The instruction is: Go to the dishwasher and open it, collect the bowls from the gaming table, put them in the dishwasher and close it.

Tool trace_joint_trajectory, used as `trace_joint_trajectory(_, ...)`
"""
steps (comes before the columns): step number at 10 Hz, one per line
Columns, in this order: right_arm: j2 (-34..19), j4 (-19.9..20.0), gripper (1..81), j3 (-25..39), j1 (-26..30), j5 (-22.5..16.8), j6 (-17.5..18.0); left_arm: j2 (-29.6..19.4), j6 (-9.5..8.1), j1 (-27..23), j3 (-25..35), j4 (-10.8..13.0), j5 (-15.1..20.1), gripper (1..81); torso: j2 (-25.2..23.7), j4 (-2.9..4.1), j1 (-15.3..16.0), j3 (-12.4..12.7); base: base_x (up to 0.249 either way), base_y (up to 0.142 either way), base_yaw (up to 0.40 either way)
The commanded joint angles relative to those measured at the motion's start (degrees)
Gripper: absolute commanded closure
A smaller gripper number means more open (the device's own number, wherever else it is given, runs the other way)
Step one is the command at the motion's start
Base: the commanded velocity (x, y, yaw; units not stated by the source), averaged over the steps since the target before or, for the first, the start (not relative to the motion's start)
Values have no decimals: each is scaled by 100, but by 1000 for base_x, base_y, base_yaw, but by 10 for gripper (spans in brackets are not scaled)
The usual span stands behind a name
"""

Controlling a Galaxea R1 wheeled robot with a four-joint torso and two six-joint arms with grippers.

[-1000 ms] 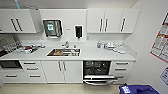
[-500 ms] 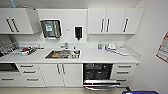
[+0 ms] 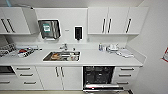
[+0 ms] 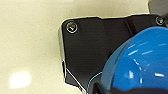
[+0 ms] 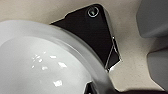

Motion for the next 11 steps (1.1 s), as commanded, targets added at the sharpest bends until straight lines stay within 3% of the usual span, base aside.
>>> trace_joint_trajectory(1,-119,-40,811,28,126,-382,-20,-73,21,-158,-21,62,279,811,2,0,2,0,114,0,0)
trace_joint_trajectory(11,-119,-40,811,37,117,-382,-20,-73,21,-149,-21,62,279,811,-11,0,-10,5,131,0,0)
